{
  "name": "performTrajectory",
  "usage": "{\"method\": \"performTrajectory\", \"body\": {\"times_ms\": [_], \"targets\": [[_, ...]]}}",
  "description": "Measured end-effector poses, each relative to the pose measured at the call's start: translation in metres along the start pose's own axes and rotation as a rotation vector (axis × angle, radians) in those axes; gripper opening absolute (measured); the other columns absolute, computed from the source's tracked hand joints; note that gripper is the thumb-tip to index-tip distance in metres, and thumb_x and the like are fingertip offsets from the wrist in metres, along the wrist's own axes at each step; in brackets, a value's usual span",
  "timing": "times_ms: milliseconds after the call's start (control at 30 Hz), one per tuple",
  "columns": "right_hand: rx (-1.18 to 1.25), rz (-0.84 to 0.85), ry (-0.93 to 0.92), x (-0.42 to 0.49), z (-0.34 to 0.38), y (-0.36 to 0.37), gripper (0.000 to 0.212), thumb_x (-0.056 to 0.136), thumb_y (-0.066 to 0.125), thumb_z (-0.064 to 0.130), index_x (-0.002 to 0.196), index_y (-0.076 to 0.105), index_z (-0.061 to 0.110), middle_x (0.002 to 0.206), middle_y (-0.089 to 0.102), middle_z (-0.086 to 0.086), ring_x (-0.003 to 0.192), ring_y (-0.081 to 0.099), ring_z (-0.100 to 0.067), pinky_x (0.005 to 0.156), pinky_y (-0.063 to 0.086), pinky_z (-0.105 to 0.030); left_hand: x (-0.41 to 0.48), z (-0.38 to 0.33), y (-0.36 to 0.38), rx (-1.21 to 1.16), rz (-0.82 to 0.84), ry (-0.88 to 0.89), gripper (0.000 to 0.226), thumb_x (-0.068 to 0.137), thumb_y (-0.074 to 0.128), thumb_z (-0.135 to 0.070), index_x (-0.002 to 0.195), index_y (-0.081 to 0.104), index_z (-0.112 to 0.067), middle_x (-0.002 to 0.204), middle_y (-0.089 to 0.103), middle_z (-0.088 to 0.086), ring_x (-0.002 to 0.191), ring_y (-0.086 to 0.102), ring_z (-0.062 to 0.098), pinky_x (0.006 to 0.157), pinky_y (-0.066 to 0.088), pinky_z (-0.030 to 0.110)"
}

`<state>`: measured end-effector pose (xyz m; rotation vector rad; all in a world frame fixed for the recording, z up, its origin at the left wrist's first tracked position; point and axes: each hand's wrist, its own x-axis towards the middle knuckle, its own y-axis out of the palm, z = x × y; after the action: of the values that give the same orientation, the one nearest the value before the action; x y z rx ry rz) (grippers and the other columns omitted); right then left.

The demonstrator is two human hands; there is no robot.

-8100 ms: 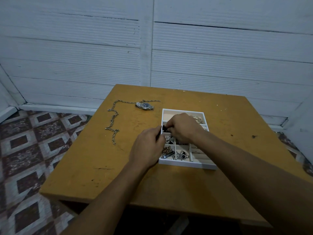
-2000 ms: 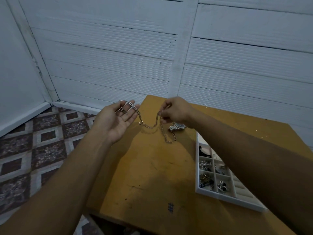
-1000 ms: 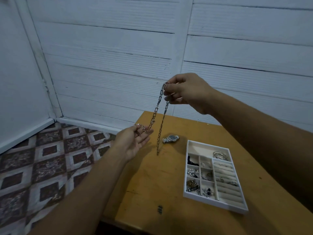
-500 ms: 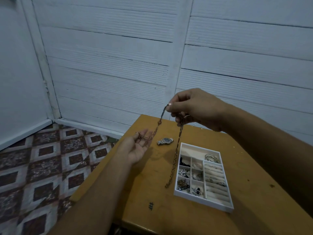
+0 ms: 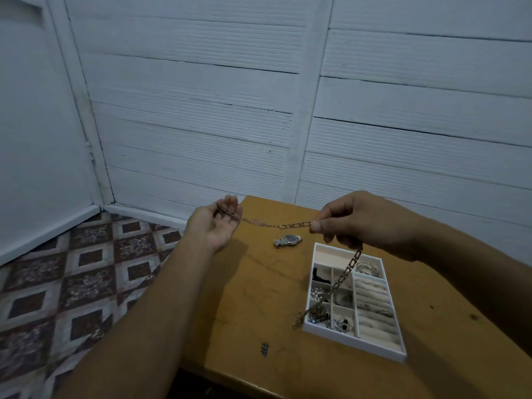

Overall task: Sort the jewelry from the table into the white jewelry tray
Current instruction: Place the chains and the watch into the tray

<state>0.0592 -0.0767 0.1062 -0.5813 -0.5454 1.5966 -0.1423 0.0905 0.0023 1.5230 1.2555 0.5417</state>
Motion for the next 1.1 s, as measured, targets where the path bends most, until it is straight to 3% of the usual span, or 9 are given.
{"method": "performTrajectory", "body": {"times_ms": [67, 433, 567, 700, 800, 1100], "targets": [[-0.018, -0.012, -0.026, 0.001, 0.004, -0.001, 0.014, 0.086, 0.068, 0.024, 0.085, 0.075, 0.013, 0.068, 0.067, -0.001, 0.053, 0.047, -0.012, 0.049, 0.037, -0.024, -0.003, 0.004, 0.005, 0.074, 0.033, 0.000, 0.018, 0.101, 0.036, -0.010, 0.095, 0.052, -0.007, 0.076, 0.068, 0.007, 0.064, 0.070, 0.018, 0.065, 0.060, 0.031], [-0.148, -0.164, -0.112, 0.031, 0.024, -0.004, 0.016, 0.088, 0.068, 0.026, 0.086, 0.076, 0.013, 0.068, 0.068, 0.002, 0.048, 0.048, -0.004, 0.047, 0.039, -0.019, -0.042, 0.059, 0.038, 0.656, 0.334, -0.072, 0.026, 0.103, 0.034, -0.019, 0.099, 0.056, -0.006, 0.081, 0.070, 0.006, 0.075, 0.071, 0.021, 0.077, 0.056, 0.034], [-0.210, -0.242, -0.125, 0.043, 0.023, -0.004, 0.018, 0.088, 0.068, 0.028, 0.088, 0.076, 0.013, 0.069, 0.068, 0.005, 0.050, 0.050, -0.003, 0.048, 0.040, -0.016, -0.049, 0.072, 0.036, 0.664, 0.379, -0.153, 0.021, 0.102, 0.039, -0.020, 0.098, 0.056, -0.009, 0.079, 0.070, 0.006, 0.072, 0.069, 0.021, 0.073, 0.057, 0.033], [-0.235, -0.274, -0.101, 0.051, 0.018, -0.003, 0.017, 0.088, 0.068, 0.028, 0.084, 0.075, 0.012, 0.066, 0.067, 0.007, 0.054, 0.050, -0.009, 0.052, 0.042, -0.023, -0.053, 0.077, 0.030, 0.590, 0.389, -0.223, 0.019, 0.101, 0.040, -0.021, 0.094, 0.054, -0.010, 0.076, 0.068, 0.005, 0.066, 0.066, 0.019, 0.064, 0.057, 0.030], [-0.285, -0.294, -0.090, 0.055, 0.012, -0.002, 0.018, 0.088, 0.067, 0.028, 0.084, 0.075, 0.012, 0.068, 0.067, 0.006, 0.050, 0.048, -0.003, 0.053, 0.039, -0.020, -0.055, 0.078, 0.026, 0.490, 0.380, -0.263, 0.026, 0.102, 0.039, -0.027, 0.091, 0.055, -0.009, 0.072, 0.066, 0.005, 0.062, 0.066, 0.018, 0.060, 0.056, 0.029], [-0.337, -0.272, -0.070, 0.061, 0.003, 0.005, 0.018, 0.089, 0.067, 0.028, 0.081, 0.073, 0.014, 0.067, 0.065, 0.008, 0.049, 0.050, 0.001, 0.051, 0.036, -0.017, -0.055, 0.082, 0.018, 0.588, 0.355, -0.191, 0.025, 0.100, 0.045, -0.027, 0.090, 0.057, -0.009, 0.073, 0.066, 0.005, 0.063, 0.066, 0.016, 0.059, 0.057, 0.028]]}}
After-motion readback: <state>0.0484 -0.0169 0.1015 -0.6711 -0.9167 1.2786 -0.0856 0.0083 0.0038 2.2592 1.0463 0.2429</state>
